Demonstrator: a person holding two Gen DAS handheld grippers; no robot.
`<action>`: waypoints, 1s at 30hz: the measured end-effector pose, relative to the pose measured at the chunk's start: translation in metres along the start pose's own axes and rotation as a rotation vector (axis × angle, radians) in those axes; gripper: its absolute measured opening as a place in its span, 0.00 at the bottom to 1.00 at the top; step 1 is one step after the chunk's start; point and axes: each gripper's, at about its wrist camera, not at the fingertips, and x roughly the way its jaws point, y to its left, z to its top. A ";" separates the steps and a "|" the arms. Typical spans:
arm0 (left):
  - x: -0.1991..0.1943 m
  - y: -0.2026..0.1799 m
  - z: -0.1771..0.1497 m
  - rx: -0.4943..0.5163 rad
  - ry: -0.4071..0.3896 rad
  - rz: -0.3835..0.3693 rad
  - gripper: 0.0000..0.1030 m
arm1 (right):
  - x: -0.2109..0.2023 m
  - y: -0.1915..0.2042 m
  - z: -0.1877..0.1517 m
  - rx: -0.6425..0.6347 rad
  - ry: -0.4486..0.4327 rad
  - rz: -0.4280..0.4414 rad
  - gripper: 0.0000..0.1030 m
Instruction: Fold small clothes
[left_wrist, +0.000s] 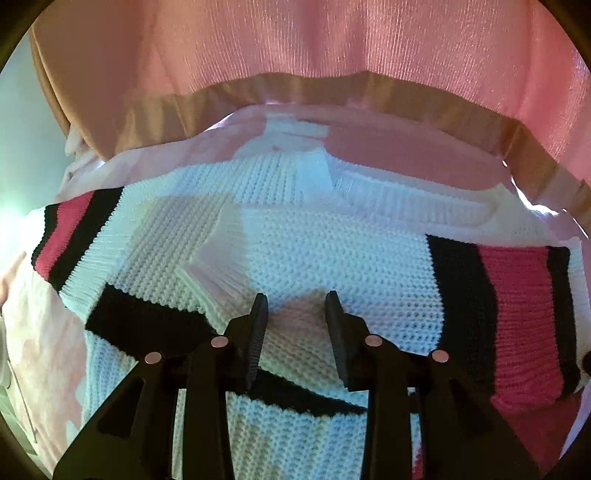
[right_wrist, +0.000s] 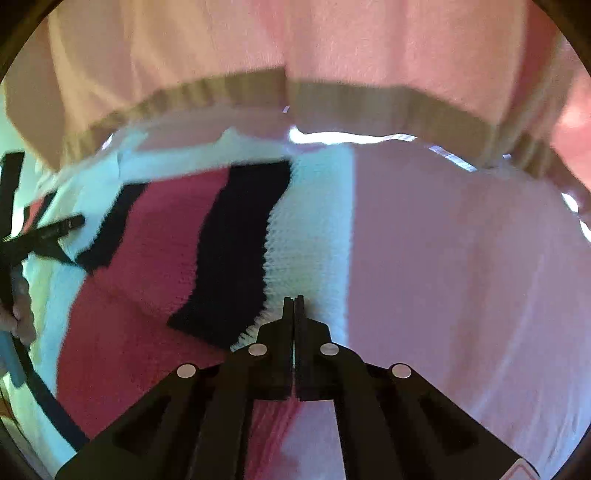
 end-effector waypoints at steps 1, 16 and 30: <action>-0.001 0.001 0.000 -0.007 -0.001 -0.009 0.31 | -0.005 0.004 -0.004 -0.005 -0.009 0.016 0.03; -0.031 0.211 0.015 -0.477 -0.062 0.063 0.46 | -0.036 0.049 -0.029 -0.116 -0.089 -0.043 0.06; 0.048 0.358 0.021 -0.682 0.004 0.172 0.07 | -0.026 0.113 -0.062 -0.247 -0.063 0.053 0.24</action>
